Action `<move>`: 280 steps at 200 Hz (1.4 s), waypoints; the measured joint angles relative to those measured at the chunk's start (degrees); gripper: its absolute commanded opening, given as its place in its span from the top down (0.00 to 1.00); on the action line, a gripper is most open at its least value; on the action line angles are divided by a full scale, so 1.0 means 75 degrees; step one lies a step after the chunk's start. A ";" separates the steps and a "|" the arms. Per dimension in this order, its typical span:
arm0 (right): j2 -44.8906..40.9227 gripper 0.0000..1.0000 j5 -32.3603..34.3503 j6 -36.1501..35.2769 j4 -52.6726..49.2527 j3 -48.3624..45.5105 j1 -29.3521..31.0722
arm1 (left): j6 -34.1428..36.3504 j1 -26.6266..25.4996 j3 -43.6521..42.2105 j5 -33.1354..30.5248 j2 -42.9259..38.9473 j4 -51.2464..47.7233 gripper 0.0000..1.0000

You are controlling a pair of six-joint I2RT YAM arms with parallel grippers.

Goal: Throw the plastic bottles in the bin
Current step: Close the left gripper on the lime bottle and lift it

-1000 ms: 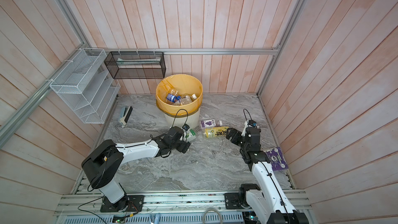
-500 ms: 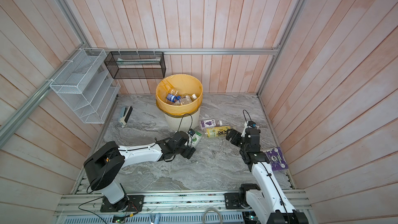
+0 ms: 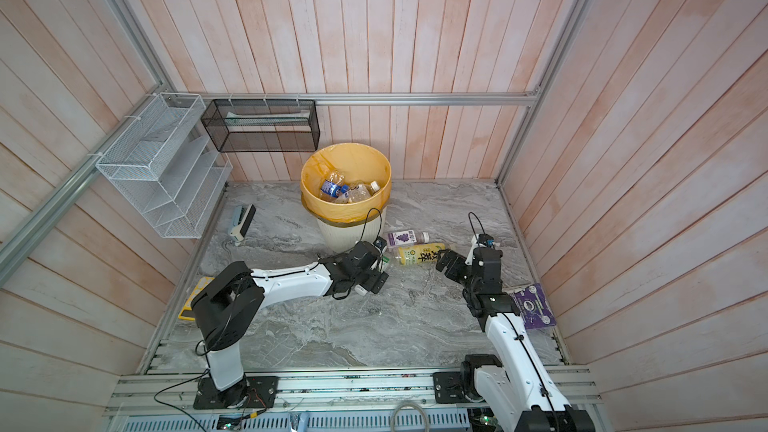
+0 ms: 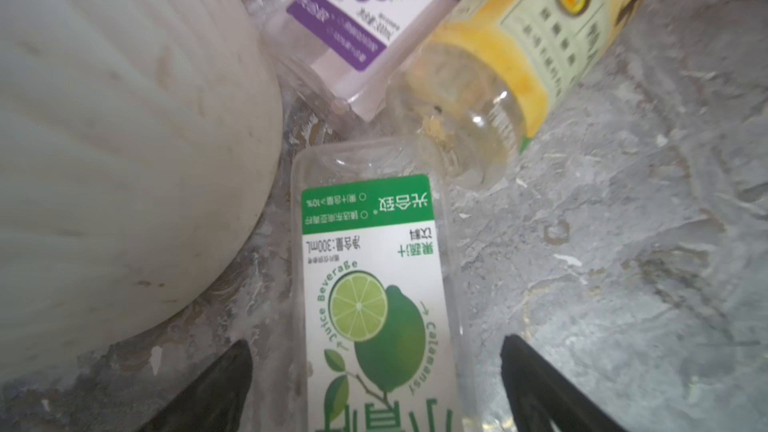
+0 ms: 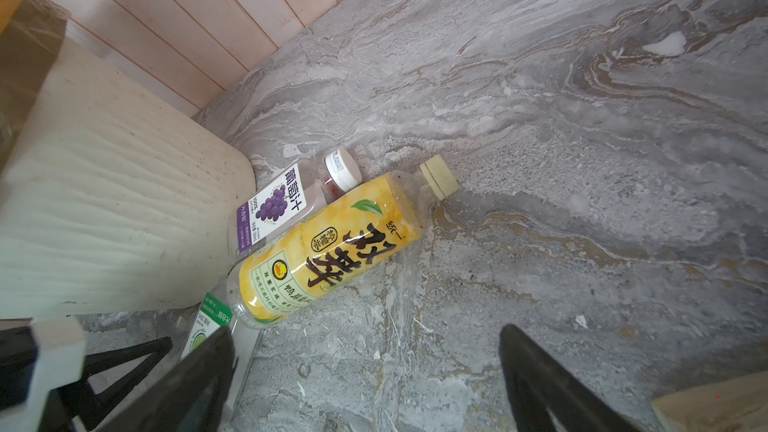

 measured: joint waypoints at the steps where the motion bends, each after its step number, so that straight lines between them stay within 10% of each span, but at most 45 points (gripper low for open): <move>1: -0.0003 0.01 0.0003 -0.0006 0.0000 -0.0003 0.0000 | 0.0000 0.0000 0.0015 0.0000 0.0029 -0.0015 0.07; 73: -0.0050 0.01 0.0061 -0.0061 -0.0003 -0.0029 0.0000 | -0.0207 0.0000 0.0085 0.0140 0.0350 -0.0347 0.41; 190: -0.0061 0.01 0.0058 -0.0058 0.0006 -0.0137 0.0000 | -0.1186 -0.0012 -0.2145 0.0463 -0.1708 -0.1239 0.11; 247: -0.0096 0.01 0.0064 -0.0058 -0.0003 -0.0137 0.0000 | -0.0883 -0.0009 -0.1466 0.0376 -0.1148 -0.1416 0.17; 280: -0.0172 0.01 0.0064 -0.0058 -0.0003 -0.0160 0.0000 | -0.0673 -0.0009 -0.1218 0.0344 -0.0927 -0.1413 0.37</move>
